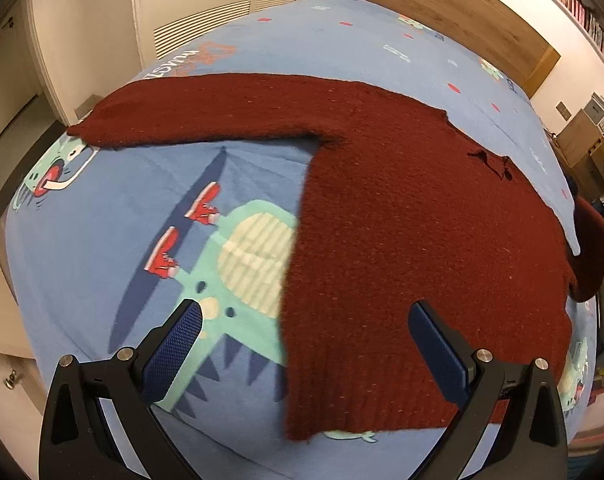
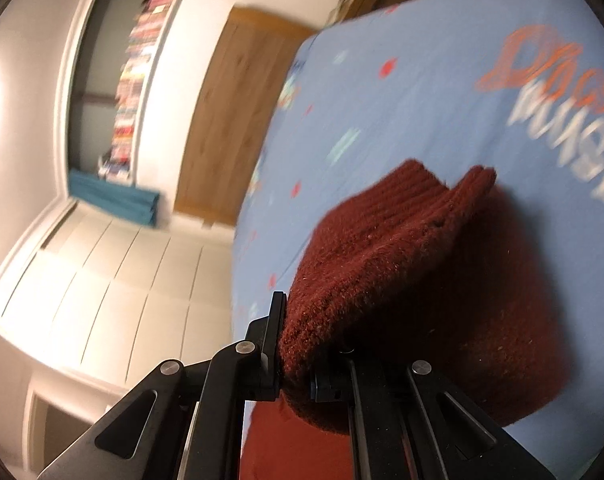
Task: Fold small clothes
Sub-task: 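Close the right gripper on the knit sleeve cuff, then carry the held sleeve across the sweater body with the right gripper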
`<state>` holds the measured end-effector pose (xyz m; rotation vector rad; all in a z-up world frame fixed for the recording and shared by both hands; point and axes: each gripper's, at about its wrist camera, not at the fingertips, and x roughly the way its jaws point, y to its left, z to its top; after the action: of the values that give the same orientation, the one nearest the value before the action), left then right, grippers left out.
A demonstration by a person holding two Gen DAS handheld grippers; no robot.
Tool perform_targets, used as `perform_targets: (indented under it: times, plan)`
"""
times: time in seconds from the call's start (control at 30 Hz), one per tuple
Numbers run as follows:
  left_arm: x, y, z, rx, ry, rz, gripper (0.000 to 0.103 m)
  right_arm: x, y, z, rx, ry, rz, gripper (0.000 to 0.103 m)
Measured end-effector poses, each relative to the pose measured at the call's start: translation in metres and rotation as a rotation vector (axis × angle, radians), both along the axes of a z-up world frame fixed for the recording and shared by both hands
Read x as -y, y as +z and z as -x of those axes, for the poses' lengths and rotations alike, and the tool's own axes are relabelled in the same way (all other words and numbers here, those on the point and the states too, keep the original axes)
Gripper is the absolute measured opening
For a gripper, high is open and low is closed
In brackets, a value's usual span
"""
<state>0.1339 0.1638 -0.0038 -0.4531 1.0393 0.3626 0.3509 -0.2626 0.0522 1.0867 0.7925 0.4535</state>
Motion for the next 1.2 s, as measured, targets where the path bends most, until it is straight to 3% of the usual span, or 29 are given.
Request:
perform_targets:
  times: [0.17, 0.43, 0.67, 0.83, 1.07, 1.2]
  plan:
    - [-0.016, -0.003, 0.014, -0.005, 0.023, 0.014, 0.102, -0.089, 0.013, -0.002, 0.022, 0.148, 0.008, 0.009]
    - [-0.042, -0.008, 0.039, -0.002, 0.091, 0.033, 0.102, -0.197, 0.023, 0.0, 0.049, 0.301, 0.014, 0.009]
    - [-0.054, -0.012, 0.048, -0.006, 0.115, 0.031, 0.102, -0.282, 0.015, 0.011, 0.061, 0.438, 0.105, 0.01]
    - [-0.053, -0.019, 0.048, -0.016, 0.109, 0.036, 0.102, -0.327, -0.013, 0.026, 0.028, 0.524, 0.254, 0.011]
    - [-0.054, -0.023, 0.047, -0.022, 0.11, 0.038, 0.102, -0.358, -0.051, 0.048, 0.007, 0.641, 0.488, 0.012]
    - [-0.054, -0.024, 0.047, -0.025, 0.11, 0.039, 0.102, -0.353, -0.067, 0.052, -0.019, 0.649, 0.496, 0.018]
